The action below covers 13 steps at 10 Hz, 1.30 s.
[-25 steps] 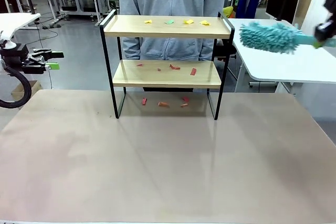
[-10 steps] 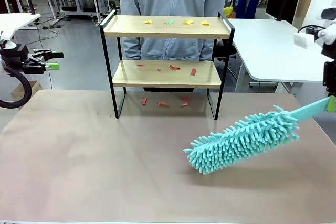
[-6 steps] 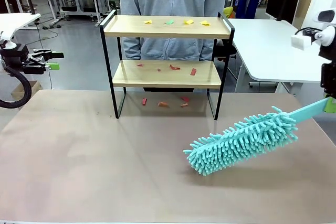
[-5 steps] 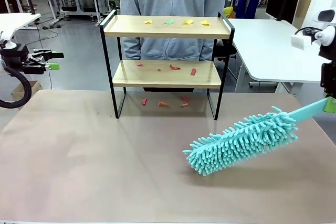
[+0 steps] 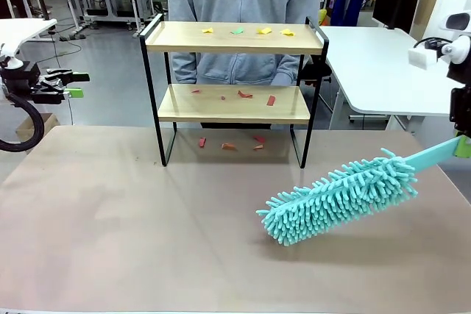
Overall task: Clean the shelf.
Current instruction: Clean the specific section of the Shelf indicated by the human with the Duster.
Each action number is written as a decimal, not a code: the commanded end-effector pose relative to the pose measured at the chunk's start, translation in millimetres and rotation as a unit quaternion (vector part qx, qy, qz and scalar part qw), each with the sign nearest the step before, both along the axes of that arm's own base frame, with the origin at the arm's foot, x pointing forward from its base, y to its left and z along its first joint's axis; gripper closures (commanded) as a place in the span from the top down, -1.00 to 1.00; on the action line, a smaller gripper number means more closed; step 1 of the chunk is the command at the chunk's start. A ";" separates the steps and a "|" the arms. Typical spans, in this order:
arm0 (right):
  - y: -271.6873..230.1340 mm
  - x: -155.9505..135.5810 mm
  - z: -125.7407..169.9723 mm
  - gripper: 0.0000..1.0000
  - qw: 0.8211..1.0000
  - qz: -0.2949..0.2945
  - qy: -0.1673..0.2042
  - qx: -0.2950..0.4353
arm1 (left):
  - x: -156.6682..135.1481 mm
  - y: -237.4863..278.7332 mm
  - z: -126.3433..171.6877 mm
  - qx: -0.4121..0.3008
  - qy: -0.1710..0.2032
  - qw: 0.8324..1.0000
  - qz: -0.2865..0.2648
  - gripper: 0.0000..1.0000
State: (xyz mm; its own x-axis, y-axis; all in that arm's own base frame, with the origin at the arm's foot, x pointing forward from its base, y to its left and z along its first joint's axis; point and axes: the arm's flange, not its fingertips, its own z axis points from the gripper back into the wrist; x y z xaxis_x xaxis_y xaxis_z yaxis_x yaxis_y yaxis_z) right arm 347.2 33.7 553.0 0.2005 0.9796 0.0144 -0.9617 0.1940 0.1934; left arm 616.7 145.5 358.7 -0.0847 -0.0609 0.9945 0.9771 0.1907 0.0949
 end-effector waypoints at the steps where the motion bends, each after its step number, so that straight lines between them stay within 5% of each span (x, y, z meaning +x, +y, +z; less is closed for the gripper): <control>1: -1.3 -2.4 1.7 -0.74 1.000 0.000 -0.003 0.002 | -0.6 0.0 2.0 0.001 -0.001 1.000 -0.001 1.00; 13: -1.3 -2.4 1.7 -0.74 1.000 0.000 -0.003 0.002 | -0.6 0.0 2.0 0.001 -0.001 1.000 -0.001 1.00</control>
State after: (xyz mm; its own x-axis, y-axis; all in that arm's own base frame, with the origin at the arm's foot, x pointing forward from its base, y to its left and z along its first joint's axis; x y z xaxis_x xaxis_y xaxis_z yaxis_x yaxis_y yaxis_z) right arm 347.2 33.7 553.0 0.2005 0.9796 0.0144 -0.9617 0.1940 0.1934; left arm 616.7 145.5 358.7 -0.0847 -0.0609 0.9945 0.9771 0.1907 0.0949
